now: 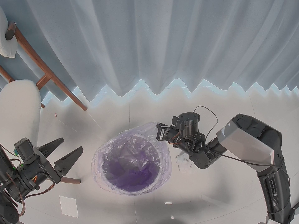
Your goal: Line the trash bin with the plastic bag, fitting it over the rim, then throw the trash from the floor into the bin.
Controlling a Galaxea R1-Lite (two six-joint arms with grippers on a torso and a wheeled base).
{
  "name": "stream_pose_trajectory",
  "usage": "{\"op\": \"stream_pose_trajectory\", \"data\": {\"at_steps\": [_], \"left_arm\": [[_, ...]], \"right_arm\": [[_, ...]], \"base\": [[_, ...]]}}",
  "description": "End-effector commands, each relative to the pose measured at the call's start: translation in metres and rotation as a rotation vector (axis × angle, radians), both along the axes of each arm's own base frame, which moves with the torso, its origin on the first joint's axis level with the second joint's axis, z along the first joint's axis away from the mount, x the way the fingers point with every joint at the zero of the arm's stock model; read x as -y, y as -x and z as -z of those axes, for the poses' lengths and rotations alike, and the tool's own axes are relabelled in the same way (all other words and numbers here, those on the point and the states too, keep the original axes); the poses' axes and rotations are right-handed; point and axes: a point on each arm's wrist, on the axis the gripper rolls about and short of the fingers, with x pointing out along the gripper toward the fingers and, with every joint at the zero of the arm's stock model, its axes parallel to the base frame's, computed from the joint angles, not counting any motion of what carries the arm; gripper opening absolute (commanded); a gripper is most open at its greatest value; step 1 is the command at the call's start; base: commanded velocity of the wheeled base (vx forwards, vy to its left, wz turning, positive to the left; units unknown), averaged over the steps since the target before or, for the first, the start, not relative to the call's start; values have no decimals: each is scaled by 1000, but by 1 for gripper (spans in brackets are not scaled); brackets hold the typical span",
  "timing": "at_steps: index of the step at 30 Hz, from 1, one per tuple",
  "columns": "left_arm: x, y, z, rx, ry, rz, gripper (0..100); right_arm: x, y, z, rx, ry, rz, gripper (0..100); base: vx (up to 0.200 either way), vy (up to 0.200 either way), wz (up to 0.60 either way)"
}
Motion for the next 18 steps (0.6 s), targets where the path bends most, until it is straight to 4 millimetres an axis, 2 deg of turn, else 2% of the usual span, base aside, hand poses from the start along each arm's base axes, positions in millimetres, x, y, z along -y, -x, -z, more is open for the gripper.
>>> {"op": "stream_pose_trajectory", "data": {"at_steps": [1,5,18], "left_arm": [[-1,1,0,3,1,-2,100],[-2,2,1,-2,-2,-8,100],[-6,4,6,-23,-10,-30,100]], "right_arm": [[4,-8,11,-13,-10,18,0],[8,-17,17,-48,-80,49,0],[5,-21,32,-123,-190,61,0]], "base": [[0,0,0],[0,0,0],[0,0,0]]}}
